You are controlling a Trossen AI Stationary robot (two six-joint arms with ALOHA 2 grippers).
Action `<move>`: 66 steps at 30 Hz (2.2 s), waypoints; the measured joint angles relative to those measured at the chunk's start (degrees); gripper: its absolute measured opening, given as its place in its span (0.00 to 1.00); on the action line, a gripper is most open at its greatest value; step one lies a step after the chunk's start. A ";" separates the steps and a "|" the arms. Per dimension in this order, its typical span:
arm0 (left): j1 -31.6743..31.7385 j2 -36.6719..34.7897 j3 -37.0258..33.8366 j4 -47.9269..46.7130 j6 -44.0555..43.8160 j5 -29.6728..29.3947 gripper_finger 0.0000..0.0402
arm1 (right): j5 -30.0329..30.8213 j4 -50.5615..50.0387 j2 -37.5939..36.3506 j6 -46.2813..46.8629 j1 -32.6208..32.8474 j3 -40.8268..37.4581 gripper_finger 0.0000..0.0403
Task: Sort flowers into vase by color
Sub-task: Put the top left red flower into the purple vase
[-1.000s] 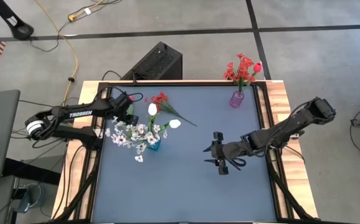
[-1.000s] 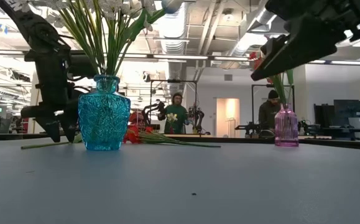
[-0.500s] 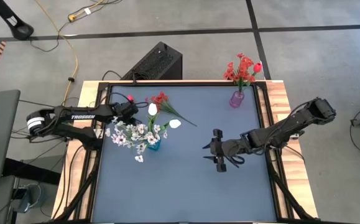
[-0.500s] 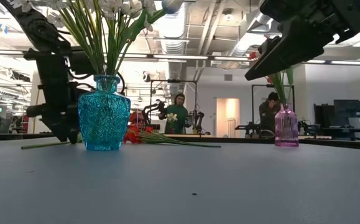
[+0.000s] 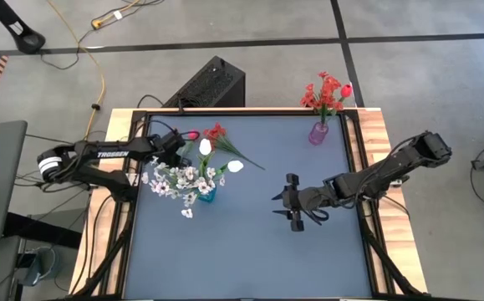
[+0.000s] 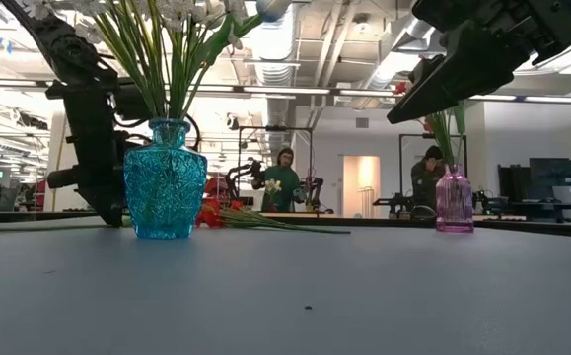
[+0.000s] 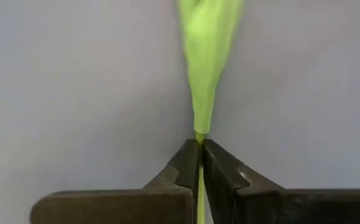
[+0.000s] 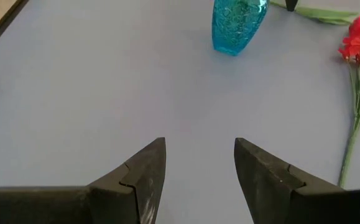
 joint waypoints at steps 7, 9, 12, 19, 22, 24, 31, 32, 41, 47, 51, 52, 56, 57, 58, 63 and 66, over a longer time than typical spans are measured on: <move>2.29 -2.09 6.42 1.53 3.47 -0.71 0.00 | -0.01 0.00 0.00 0.06 0.00 0.00 0.54; 2.45 -3.25 8.81 0.14 5.00 -0.71 0.00 | -0.01 -0.03 0.00 0.63 0.00 0.00 0.54; 2.45 -6.13 12.49 0.55 8.24 -3.15 0.00 | -0.01 -0.02 0.00 1.20 0.00 0.00 0.54; 3.37 -12.51 20.80 2.19 18.92 -13.61 0.00 | 0.19 0.09 0.00 1.65 -0.52 0.00 0.54; 4.73 -14.40 23.39 6.09 23.81 -12.77 0.00 | 0.29 0.03 0.00 2.90 -0.98 0.00 0.54; 6.12 -14.70 25.41 10.25 27.21 -9.81 0.00 | 0.32 -0.46 -0.12 3.46 -1.36 0.00 0.54; 12.49 -10.85 29.12 27.03 33.21 10.69 0.00 | 6.41 -1.96 -0.20 0.66 -3.31 2.71 0.54; 13.21 -9.78 29.40 29.18 33.07 14.22 0.00 | 7.81 -1.98 -0.20 -0.78 -4.02 3.79 0.54; 14.29 -1.62 29.60 49.11 31.38 36.16 0.00 | 14.12 -1.65 -0.20 -21.52 -11.98 20.14 0.54; 13.95 1.11 29.60 59.93 28.17 45.48 0.00 | 8.22 2.32 -0.06 -29.90 -20.45 31.45 0.54; 12.09 2.07 29.60 62.98 28.15 47.98 0.00 | -8.43 3.34 0.11 -27.61 -28.69 35.72 0.54; 11.68 2.14 29.60 63.38 28.17 47.76 0.00 | -12.14 4.20 0.11 -26.55 -30.54 36.37 0.54; 9.77 2.13 29.60 65.68 29.47 47.09 0.00 | -21.11 7.95 1.34 -23.14 -35.77 37.18 0.54; 9.30 2.13 29.60 66.09 29.79 46.97 0.00 | -22.11 8.63 2.17 -22.55 -36.49 37.17 0.54; 8.71 2.13 29.60 66.45 29.98 46.97 0.00 | -22.99 9.71 3.43 -22.16 -37.15 37.11 0.54; 6.47 2.10 29.60 66.33 30.11 46.42 0.00 | -24.15 13.04 11.18 -21.18 -38.41 39.38 0.54; 6.06 2.10 29.60 66.10 29.65 46.40 0.00 | -24.25 12.14 15.22 -20.57 -38.75 43.03 0.54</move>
